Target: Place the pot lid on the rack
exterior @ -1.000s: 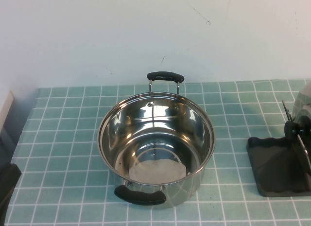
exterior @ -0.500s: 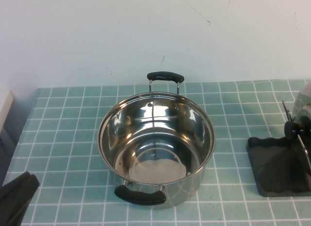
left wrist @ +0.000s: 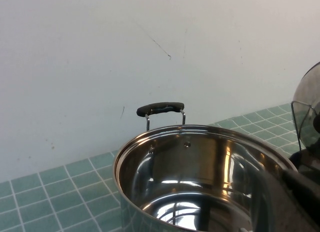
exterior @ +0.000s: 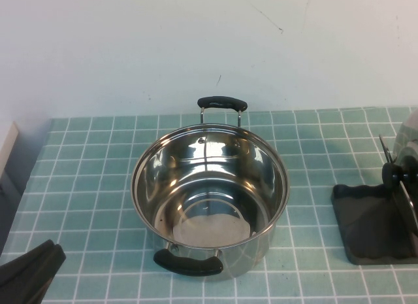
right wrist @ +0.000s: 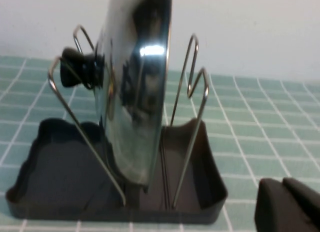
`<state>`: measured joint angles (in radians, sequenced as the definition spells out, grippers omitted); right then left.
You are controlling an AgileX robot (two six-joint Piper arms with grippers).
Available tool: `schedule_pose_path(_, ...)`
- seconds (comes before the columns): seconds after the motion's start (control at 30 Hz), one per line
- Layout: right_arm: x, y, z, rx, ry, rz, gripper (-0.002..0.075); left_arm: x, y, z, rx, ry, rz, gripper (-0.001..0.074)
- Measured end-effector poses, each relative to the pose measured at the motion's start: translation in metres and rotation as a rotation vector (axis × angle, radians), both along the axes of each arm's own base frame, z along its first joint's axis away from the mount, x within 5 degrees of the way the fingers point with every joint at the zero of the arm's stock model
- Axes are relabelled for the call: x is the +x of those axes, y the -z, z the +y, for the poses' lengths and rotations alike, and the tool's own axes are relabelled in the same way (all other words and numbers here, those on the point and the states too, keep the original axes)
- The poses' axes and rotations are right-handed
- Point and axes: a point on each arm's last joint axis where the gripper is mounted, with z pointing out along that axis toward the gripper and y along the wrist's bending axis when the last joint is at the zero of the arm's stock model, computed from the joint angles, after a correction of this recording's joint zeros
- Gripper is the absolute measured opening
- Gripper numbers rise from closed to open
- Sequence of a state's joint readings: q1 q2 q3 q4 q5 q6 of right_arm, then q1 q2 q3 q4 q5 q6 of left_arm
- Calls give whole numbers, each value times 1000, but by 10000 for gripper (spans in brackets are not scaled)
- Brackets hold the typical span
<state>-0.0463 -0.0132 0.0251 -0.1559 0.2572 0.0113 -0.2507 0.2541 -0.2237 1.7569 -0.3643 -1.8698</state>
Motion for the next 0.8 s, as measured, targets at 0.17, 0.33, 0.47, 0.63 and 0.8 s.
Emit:
schedule_pose_path(0.17,-2,7,-1,98,41,72,-1,0,0,-1,2,10,2,-1)
schedule_pose_path(0.33,-2,7,-1,128,55,72,-1,-2,1,-2,7,31,7,-1)
schedule_pose_path(0.47,-2,8,-2,57,36,81,-1,-2,2,-3,10,37,7,-1)
schedule_pose_path(0.63,-2,8,-2,33,30,84,-1,-2,2,-3,12,40,7,-1)
schedule_pose_path(0.8,-2,8,-2,31,30,86,-1,-2,2,-3,12,40,7,-1)
